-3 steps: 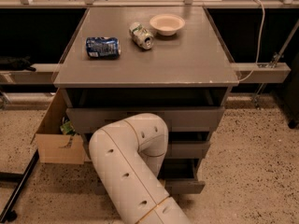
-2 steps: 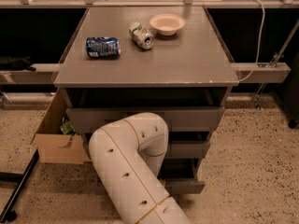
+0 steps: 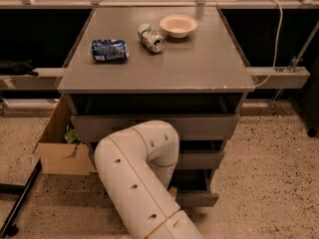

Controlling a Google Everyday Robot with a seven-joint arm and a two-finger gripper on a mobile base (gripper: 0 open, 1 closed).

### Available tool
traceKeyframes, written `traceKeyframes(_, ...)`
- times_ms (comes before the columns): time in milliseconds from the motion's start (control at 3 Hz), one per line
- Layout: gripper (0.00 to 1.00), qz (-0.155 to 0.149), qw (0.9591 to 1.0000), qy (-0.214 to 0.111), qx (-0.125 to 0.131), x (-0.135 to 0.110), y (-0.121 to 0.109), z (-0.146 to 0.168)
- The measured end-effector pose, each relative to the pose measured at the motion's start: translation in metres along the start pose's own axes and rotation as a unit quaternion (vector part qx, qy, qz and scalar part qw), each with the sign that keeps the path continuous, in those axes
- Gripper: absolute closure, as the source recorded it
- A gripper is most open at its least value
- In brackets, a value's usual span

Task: Close bottom drawer

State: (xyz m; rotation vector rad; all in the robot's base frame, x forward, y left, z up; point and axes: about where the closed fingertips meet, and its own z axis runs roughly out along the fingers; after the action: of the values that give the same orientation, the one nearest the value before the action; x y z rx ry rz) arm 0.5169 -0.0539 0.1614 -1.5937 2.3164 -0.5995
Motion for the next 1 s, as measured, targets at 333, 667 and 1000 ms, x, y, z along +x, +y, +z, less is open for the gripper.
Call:
traceKeyframes(333, 0.00, 0.003, 0.9999, -0.001, 0.012, 0.008, -0.001, -0.011)
traceKeyframes(667, 0.00, 0.028, 0.9981, -0.006, 0.055, 0.051, -0.004, -0.052)
traceKeyframes(1000, 0.00, 0.028, 0.9981, -0.006, 0.055, 0.051, -0.004, -0.052)
